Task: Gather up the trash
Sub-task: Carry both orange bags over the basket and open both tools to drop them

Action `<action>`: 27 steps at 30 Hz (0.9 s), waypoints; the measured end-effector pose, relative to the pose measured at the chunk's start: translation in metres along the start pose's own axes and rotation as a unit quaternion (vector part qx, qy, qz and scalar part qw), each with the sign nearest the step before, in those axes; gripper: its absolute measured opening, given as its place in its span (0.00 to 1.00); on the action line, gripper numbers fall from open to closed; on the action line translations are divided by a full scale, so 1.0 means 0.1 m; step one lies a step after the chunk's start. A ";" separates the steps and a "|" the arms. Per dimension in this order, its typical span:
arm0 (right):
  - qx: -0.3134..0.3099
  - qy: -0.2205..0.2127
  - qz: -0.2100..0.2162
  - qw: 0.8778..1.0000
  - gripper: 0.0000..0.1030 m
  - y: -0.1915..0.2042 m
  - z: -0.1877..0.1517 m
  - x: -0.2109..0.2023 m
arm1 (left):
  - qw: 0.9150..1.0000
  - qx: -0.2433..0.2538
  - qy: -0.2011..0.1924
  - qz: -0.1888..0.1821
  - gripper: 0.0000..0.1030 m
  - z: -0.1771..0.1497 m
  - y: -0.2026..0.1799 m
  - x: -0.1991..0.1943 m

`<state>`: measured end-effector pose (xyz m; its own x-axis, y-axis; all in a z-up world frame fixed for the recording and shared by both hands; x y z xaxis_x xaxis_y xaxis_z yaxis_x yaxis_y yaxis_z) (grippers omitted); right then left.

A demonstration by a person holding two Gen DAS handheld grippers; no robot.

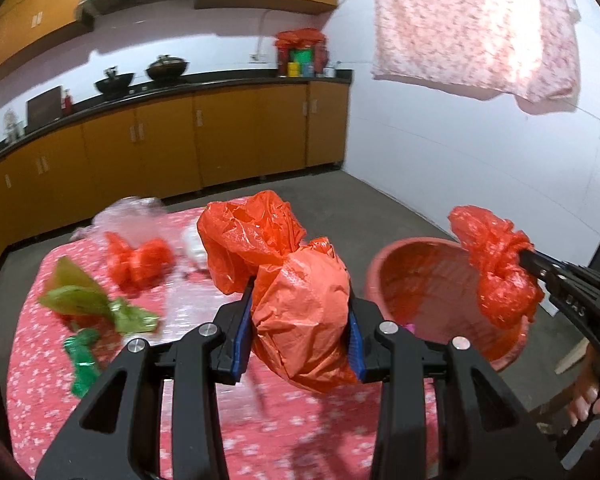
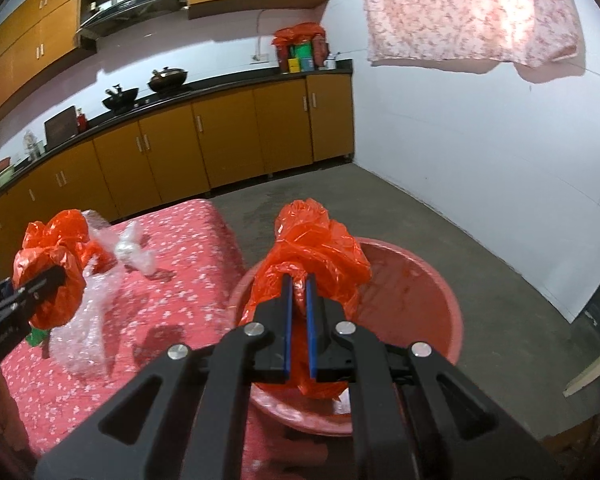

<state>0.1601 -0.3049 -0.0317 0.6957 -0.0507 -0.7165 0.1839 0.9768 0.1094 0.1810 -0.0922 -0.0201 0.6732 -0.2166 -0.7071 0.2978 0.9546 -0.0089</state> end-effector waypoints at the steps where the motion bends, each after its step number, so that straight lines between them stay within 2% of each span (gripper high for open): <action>1: 0.003 0.000 -0.002 1.000 0.07 -0.04 0.00 0.00 | 1.000 0.004 0.001 -0.004 0.38 0.01 -0.05 0.02; 17: 0.042 0.013 -0.026 0.999 0.07 -0.64 -0.08 0.15 | 0.996 0.066 0.018 -0.059 0.38 0.14 -0.83 0.38; 27: 0.056 0.019 -0.021 0.998 0.07 -0.77 -0.05 0.33 | 0.991 0.087 0.033 -0.092 0.38 0.19 -1.09 0.62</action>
<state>0.1651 -0.3807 -0.0669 0.6595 -0.0811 -0.7473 0.2903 0.9445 0.1537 0.2035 -0.2140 -0.0494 0.5523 -0.3652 -0.7494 0.5276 0.8491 -0.0250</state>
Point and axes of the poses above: each gripper's, at about its wrist camera, not at the fingertips, and x roughly the way its jaws point, y to its left, z to its top, the point moved 2 cm from there along x, roughly the way its jaws point, and after that the axes turned 14 degrees about y, right-handed, at the moved point
